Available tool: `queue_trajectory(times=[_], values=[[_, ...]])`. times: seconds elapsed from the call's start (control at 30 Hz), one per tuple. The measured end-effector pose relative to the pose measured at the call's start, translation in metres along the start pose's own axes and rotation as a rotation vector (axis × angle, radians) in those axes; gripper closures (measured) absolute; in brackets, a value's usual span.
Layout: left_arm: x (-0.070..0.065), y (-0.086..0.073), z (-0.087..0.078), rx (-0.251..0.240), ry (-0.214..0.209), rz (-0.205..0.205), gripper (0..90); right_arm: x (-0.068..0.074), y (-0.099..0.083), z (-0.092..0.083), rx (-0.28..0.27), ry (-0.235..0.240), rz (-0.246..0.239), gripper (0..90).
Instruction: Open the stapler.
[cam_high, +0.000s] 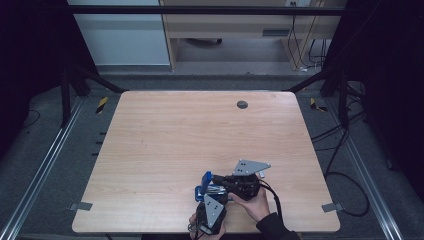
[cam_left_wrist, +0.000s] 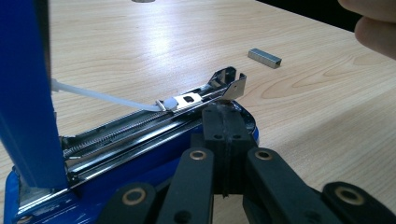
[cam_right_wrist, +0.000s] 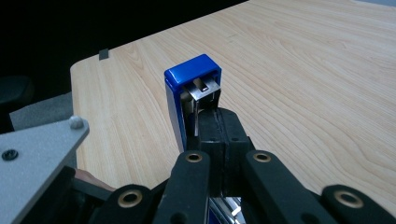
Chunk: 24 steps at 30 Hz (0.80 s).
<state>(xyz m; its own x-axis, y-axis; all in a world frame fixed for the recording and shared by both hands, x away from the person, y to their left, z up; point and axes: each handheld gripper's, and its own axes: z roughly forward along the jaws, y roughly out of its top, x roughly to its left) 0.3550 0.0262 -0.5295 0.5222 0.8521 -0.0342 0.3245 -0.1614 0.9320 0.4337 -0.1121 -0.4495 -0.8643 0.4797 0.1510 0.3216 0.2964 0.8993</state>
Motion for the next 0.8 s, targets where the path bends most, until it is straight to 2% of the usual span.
queue_trajectory(times=[0.6, 0.63, 0.67, 0.77, 0.8], values=[[0.000, 0.000, 0.000, -0.005, 0.005, 0.003, 90.0, 0.004, 0.010, 0.013, 0.016, 0.025, 0.012, 90.0], [0.002, 0.000, 0.000, -0.005, 0.004, 0.027, 90.0, 0.004, 0.010, 0.014, 0.017, 0.027, 0.011, 90.0], [0.002, 0.000, 0.000, -0.005, 0.004, 0.032, 90.0, 0.004, 0.011, 0.014, 0.019, 0.031, 0.014, 90.0], [0.002, 0.000, -0.001, -0.007, 0.006, 0.031, 90.0, 0.004, 0.012, 0.017, 0.022, 0.040, 0.013, 90.0], [0.000, -0.001, -0.001, -0.008, 0.006, 0.004, 90.0, 0.004, 0.013, 0.018, 0.022, 0.043, 0.016, 89.9]])
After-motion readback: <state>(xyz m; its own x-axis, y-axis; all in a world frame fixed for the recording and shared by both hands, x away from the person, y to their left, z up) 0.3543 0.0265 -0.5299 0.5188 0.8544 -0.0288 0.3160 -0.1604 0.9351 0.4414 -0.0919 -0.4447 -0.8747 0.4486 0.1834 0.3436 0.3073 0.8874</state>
